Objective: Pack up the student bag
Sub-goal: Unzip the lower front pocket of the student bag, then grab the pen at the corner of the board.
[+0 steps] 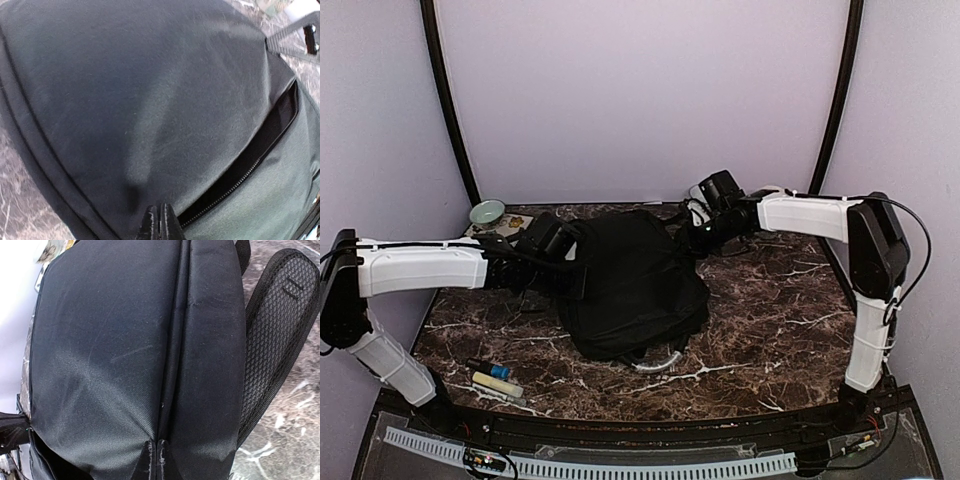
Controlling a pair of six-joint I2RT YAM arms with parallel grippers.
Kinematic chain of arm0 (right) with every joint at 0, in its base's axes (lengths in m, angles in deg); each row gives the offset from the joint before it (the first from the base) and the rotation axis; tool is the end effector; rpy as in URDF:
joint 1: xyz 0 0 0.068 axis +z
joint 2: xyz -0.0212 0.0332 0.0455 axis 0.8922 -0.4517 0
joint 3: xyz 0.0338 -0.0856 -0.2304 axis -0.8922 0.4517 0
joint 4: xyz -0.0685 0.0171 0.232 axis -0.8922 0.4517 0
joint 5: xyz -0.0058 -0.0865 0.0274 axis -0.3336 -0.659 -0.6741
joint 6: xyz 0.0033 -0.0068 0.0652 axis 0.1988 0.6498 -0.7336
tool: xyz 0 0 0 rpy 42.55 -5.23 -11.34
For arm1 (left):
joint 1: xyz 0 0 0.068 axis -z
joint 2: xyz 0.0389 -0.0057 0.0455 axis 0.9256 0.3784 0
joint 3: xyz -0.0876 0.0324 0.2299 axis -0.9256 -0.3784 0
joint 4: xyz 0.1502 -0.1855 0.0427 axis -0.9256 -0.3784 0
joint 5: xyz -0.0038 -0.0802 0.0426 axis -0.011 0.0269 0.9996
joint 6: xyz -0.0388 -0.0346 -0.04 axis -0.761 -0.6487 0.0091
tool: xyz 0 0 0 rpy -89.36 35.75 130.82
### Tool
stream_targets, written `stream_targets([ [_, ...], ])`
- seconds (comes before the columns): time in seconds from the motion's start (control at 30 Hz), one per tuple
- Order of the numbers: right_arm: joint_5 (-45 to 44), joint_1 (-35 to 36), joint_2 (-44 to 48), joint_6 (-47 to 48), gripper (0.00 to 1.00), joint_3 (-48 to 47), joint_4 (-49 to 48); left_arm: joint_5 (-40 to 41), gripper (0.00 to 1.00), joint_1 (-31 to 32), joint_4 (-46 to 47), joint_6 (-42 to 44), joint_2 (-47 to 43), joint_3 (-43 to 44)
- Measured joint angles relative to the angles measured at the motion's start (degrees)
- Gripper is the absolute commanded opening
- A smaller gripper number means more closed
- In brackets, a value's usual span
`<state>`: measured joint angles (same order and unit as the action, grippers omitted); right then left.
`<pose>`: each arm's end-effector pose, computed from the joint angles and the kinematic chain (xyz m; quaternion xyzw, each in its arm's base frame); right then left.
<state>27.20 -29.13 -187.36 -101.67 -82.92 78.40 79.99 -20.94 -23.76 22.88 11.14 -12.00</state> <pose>0.3351 0.2481 0.1971 -0.1198 0.9202 0.3128 0.2027 0.2226 -0.2265 0.2119 0.0843 0.9188 -0.1928 0.3339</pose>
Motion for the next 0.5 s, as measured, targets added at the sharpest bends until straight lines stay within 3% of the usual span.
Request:
stream_targets([
  [0.13,-0.5,-0.8,0.0,-0.1,0.00,0.3,-0.5,1.0,0.03,-0.8,0.9,0.1,-0.2,0.4],
  [0.27,0.3,-0.8,0.4,-0.2,0.11,2.4,-2.7,3.0,0.46,-1.4,0.5,-2.0,-2.1,-1.5],
  [0.5,0.5,-1.1,1.2,-0.3,0.34,4.6,-3.3,6.2,0.76,-3.2,-5.4,-5.9,-9.1,-6.1],
])
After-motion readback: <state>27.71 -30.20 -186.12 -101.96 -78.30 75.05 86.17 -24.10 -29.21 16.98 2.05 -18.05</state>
